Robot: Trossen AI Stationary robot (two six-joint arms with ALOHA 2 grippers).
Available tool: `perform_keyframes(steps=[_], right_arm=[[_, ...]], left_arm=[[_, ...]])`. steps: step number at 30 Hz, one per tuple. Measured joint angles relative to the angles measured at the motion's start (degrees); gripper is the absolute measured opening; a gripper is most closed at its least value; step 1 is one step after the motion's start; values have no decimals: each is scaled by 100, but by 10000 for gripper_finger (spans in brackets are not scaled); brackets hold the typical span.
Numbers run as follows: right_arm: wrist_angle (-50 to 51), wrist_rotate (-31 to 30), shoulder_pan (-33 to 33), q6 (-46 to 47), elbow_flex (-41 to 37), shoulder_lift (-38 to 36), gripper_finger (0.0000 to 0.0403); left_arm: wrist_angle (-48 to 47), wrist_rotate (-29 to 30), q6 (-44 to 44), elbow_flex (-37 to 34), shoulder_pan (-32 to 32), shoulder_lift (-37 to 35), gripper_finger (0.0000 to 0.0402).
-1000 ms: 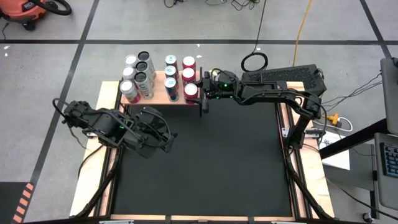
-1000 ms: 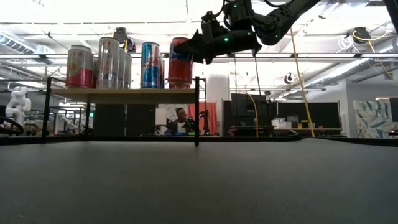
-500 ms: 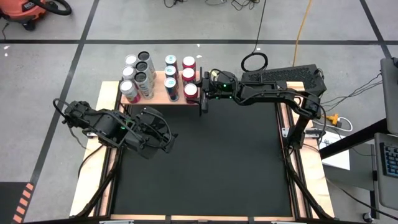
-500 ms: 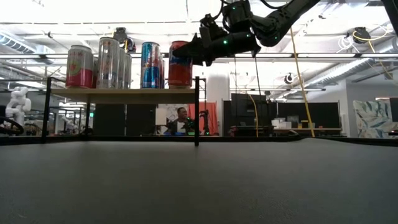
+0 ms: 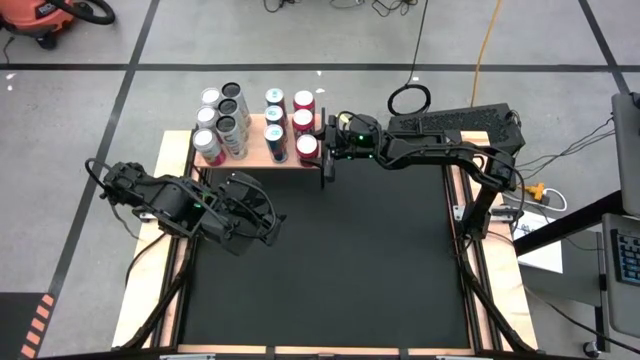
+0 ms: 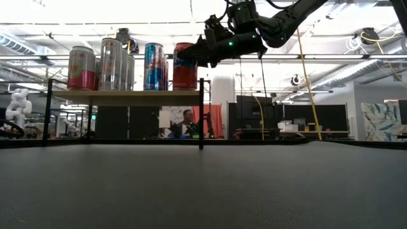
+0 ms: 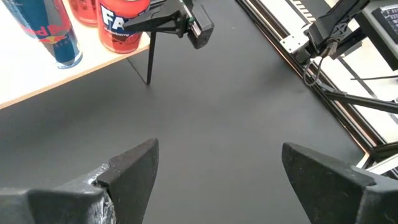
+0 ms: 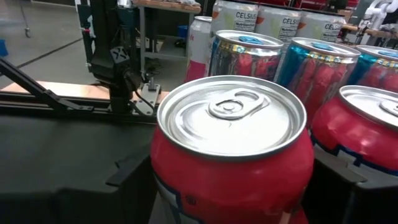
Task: Place canned beverage on shelf
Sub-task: Put the red soda can on the shelf aligned with the other red soda cans
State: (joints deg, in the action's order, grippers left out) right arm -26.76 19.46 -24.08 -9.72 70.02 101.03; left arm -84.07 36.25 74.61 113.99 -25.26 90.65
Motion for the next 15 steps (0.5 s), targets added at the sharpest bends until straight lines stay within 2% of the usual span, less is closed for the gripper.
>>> perform_keyframes(steps=[15], right_arm=[[2, -17, -53, 158, 0, -2, 290]], left_arm=[[2, 1, 0, 0, 0, 0, 340]])
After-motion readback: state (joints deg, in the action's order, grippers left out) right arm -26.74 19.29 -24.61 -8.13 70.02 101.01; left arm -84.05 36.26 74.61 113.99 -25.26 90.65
